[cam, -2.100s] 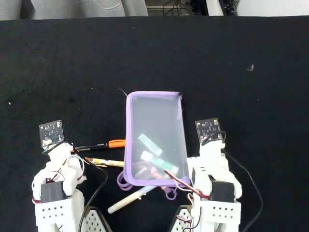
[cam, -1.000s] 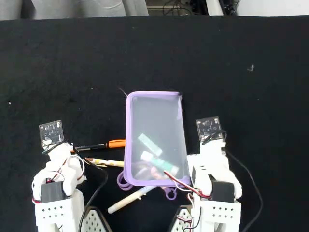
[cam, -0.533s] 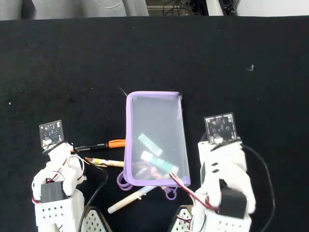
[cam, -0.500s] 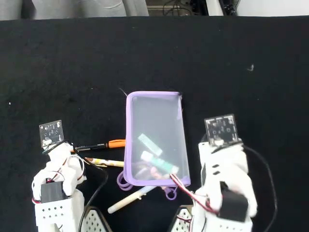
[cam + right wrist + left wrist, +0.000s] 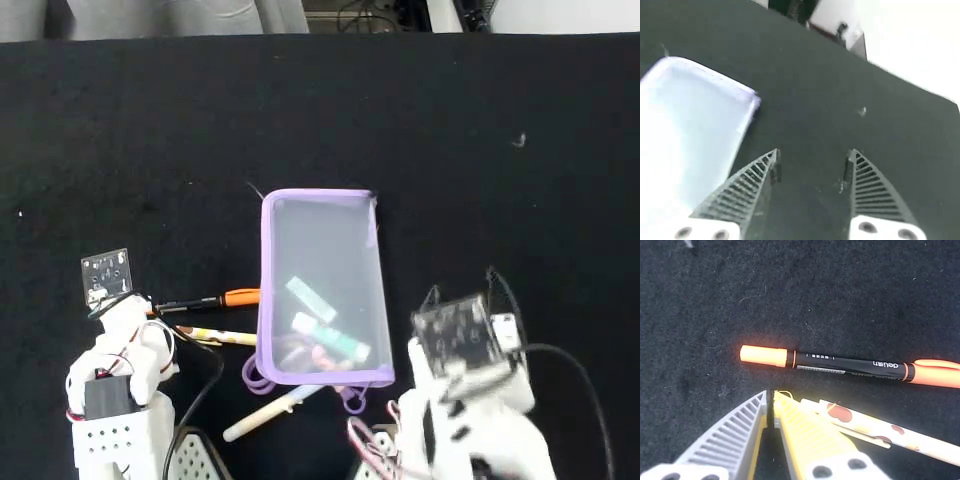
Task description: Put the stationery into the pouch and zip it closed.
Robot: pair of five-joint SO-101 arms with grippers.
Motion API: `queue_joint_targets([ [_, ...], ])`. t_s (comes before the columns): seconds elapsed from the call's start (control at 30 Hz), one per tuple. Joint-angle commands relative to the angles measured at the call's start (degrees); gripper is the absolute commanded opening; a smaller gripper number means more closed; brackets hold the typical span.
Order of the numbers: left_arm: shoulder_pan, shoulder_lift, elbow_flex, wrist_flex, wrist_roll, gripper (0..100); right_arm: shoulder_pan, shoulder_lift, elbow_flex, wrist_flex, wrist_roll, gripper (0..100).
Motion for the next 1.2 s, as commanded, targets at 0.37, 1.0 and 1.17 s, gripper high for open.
queue_joint_targets([
  [0.37,-0.5,-0.4,1.4,0.3,-0.1,3,-28.5,26.9,-17.8,9.4,0.4,21.2],
  [1.0,-0.5,-0.4,1.4,0.3,-0.1,3,-42.3,45.8,-9.7,8.9,2.5,21.1],
  [1.17,-0.5,-0.4,1.4,0.3,-0.1,3,-47.3,52.0,-9.8,9.0,2.4,21.1],
])
